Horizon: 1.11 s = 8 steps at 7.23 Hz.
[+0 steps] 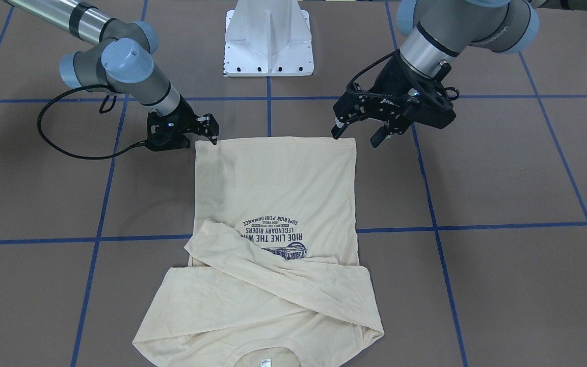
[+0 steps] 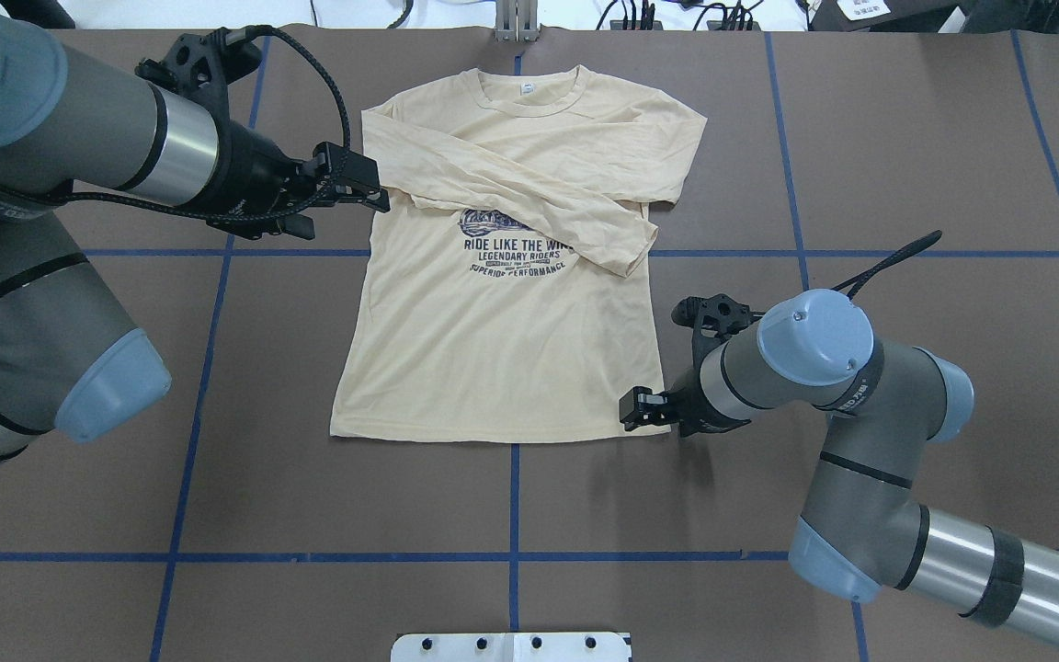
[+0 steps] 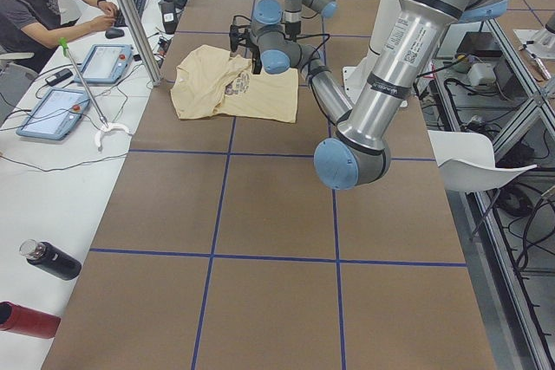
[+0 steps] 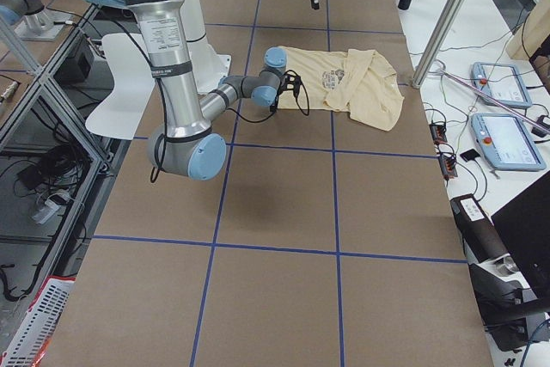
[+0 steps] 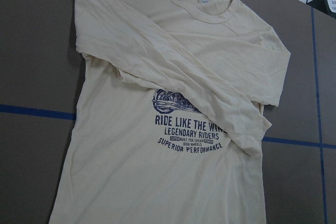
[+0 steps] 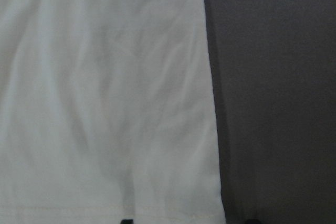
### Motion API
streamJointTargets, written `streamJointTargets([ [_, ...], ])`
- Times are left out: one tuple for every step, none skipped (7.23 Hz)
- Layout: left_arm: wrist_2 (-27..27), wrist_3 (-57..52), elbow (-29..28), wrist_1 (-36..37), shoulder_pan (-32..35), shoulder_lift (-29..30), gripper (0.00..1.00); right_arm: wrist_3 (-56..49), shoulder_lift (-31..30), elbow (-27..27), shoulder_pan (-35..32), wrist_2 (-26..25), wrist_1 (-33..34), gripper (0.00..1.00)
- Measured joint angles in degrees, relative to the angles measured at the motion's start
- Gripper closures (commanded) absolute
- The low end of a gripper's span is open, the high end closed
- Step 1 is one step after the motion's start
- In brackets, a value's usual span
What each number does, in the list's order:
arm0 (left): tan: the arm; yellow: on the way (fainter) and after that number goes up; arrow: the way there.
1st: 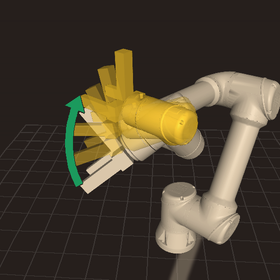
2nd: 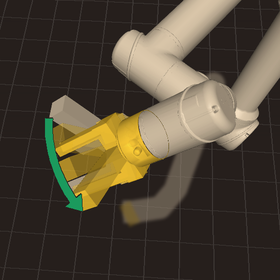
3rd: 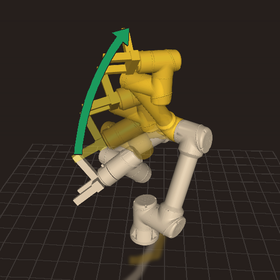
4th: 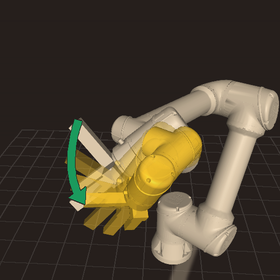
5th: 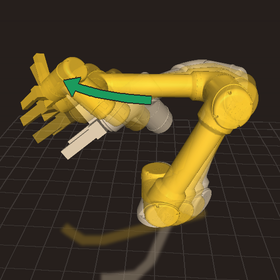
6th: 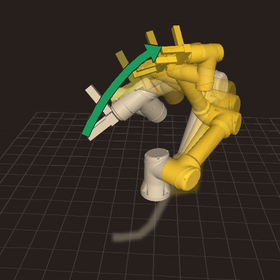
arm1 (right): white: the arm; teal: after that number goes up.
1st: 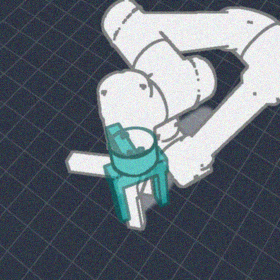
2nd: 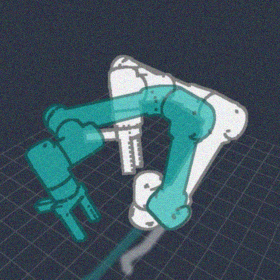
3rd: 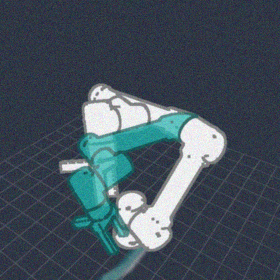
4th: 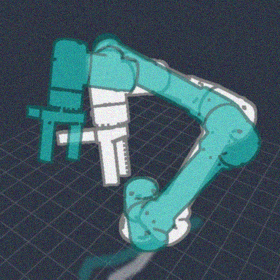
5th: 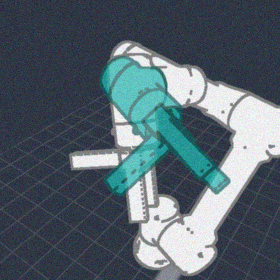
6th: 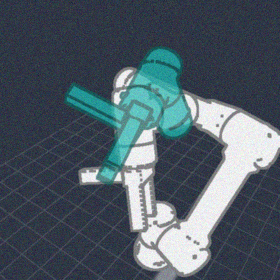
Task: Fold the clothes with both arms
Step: 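Move the left gripper to its hem corner while the right gripper grasps the hem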
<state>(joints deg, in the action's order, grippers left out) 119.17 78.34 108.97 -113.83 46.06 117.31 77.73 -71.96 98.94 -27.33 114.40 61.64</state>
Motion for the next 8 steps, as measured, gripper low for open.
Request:
streamJointTargets([
  [-0.02,-0.12,-0.03,0.0,0.0,-0.03,0.0,0.09,0.31,-0.16,0.44,-0.06,0.11,0.45],
  [-0.01,-0.17,-0.06,0.01,0.0,-0.05,0.0,0.13,0.56,-0.29,0.58,-0.02,0.22,0.67],
  [0.0,-0.19,-0.09,0.01,-0.03,-0.06,0.0,0.14,0.7,-0.28,0.66,0.1,0.25,0.68],
  [0.0,-0.2,-0.12,-0.01,-0.06,-0.06,0.0,0.15,0.69,-0.17,0.71,0.32,0.32,0.68],
  [-0.01,-0.2,-0.18,-0.05,-0.07,-0.05,0.0,0.14,0.69,-0.09,0.64,0.42,0.31,0.68],
  [-0.03,-0.21,-0.21,-0.07,-0.09,-0.01,0.0,0.15,0.7,-0.04,0.41,0.45,0.32,0.68],
  [-0.01,-0.21,-0.26,-0.08,-0.09,-0.01,0.0,0.14,0.69,0.03,0.1,0.51,0.33,0.69],
  [0.0,-0.21,-0.3,-0.08,-0.18,-0.03,0.0,0.15,0.69,0.07,-0.25,0.69,0.31,0.98],
])
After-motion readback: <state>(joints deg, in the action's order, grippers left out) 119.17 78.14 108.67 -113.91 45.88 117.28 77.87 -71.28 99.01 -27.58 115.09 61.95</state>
